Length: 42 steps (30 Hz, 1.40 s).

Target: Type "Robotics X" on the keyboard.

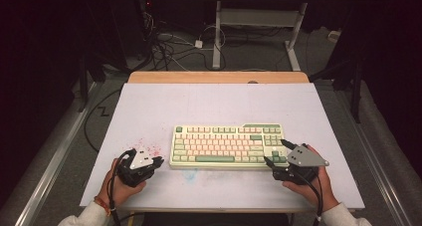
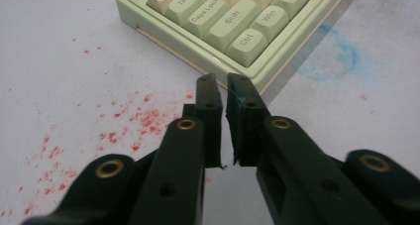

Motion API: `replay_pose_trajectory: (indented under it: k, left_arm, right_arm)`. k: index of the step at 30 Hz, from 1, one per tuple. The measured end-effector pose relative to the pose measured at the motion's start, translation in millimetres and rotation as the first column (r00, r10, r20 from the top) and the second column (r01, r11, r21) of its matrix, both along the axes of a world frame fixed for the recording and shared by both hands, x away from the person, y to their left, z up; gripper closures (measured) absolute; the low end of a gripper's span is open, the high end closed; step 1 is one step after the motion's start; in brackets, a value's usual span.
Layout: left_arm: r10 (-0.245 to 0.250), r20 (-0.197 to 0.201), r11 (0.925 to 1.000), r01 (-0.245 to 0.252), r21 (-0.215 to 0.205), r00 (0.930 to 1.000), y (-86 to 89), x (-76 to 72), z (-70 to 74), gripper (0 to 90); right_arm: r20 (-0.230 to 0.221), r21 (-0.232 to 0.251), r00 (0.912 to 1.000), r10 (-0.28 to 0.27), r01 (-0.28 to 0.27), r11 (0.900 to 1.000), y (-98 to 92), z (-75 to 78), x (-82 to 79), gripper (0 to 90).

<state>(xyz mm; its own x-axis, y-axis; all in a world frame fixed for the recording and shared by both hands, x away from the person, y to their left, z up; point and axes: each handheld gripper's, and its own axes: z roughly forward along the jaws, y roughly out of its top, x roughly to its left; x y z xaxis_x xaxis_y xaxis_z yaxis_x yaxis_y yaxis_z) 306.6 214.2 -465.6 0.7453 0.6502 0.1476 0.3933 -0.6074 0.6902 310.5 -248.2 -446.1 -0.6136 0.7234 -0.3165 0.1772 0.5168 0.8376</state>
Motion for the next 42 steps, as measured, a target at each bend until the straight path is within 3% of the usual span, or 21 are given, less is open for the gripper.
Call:
replay_pose_trajectory:
  k: [2,10,18,27,42]
  left_arm:
    - [-0.007,-0.009,1.0,0.007,0.001,0.9999,0.3,0.3,2.1,87.6]
    - [-0.033,-0.021,0.9994,0.034,0.003,0.9992,-4.9,6.5,12.1,87.9]
    - [-0.093,-0.015,0.9957,0.093,-0.005,0.9956,-26.9,19.5,29.1,88.0]
    - [-0.164,-0.021,0.9864,0.164,-0.013,0.9862,-61.9,39.3,36.1,87.9]
    - [-0.259,-0.066,0.9648,0.262,0.027,0.9635,-112.7,60.1,26.6,87.9]
  right_arm:
    - [-0.006,0.0,1.0,-0.006,0.006,1.0,-2.2,-2.1,-2.7,24.2]
    - [-0.022,-0.013,0.9996,-0.015,0.015,1.0,-8.2,-8.6,-9.3,24.2]
    - [-0.026,-0.019,0.9996,-0.012,0.012,1.0,-5.4,-9.9,-8.2,24.2]
    - [-0.03,-0.027,0.9995,-0.008,0.007,1.0,-3.6,-9.6,-8.4,24.2]
    - [-0.038,-0.053,0.9992,0.008,-0.01,0.999,-1.2,-13.0,-7.3,24.3]
